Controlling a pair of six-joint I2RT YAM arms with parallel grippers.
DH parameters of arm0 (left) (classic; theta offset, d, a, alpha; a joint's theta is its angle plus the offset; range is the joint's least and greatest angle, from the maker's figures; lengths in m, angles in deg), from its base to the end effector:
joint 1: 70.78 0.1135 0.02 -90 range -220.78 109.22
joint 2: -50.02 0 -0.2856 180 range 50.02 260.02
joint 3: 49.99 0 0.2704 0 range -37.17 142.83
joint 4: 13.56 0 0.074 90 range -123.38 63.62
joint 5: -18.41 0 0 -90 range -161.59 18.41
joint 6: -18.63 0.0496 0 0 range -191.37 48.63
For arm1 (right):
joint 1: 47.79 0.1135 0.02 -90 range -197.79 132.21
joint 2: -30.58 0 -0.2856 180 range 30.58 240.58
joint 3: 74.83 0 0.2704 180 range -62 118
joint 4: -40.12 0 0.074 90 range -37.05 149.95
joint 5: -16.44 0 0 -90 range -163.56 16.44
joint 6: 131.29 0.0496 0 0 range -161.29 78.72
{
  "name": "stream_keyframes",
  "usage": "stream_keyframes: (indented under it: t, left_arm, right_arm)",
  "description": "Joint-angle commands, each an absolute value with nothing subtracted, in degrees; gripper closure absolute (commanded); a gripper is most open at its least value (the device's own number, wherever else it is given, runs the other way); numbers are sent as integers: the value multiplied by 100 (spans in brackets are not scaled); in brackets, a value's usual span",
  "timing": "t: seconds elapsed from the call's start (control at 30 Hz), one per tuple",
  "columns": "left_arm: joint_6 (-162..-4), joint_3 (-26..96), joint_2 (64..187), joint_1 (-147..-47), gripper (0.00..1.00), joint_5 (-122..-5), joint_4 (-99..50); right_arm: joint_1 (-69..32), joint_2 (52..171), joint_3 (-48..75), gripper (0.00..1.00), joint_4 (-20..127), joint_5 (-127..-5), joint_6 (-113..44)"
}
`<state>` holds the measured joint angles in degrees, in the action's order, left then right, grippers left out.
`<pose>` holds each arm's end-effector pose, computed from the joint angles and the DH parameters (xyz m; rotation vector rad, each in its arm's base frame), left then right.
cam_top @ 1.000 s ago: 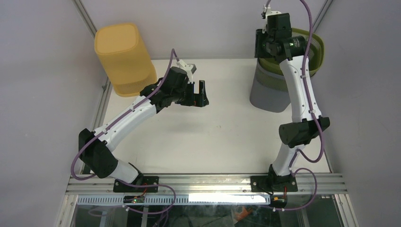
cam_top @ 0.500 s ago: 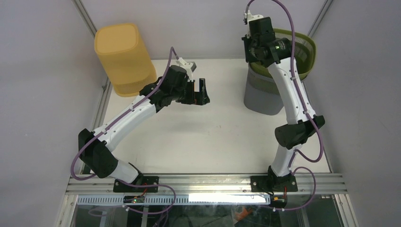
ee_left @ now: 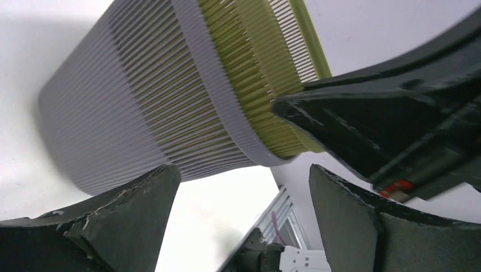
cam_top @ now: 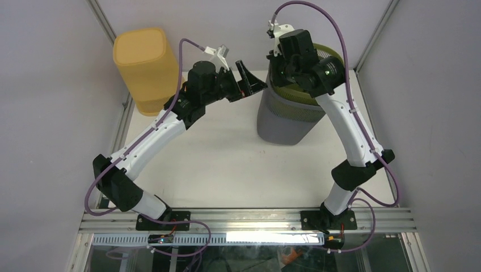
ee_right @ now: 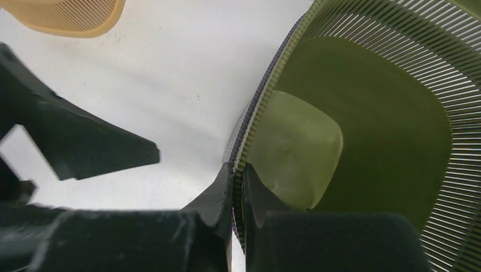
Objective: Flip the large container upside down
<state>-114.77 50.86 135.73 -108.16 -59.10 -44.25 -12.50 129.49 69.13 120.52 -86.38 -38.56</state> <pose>0.2935 -0.2378 0.4361 0.0610 2.0066 -1.1517 0.2962 0.1961 0.5162 -0.4873 2.1180 0.1347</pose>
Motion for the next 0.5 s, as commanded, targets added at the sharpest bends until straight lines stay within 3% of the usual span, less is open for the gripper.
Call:
stream_keyframes:
  t: [0.0,0.27,0.47]
  left_arm:
    - [-12822,4374,13601,-10736,12,-5537,-2868]
    - [-13151,4158,13788,-10725,21,-5258,-2552]
    - [-13262,4218,13939,-10724,23,-5098,-2423]
  right_arm:
    - [-1179,12481,6947,100,11217,-8968,-3602]
    - [-1095,12449,6793,100,11116,-8843,-3595]
    - [-997,12483,6800,100,11072,-8821,-3689]
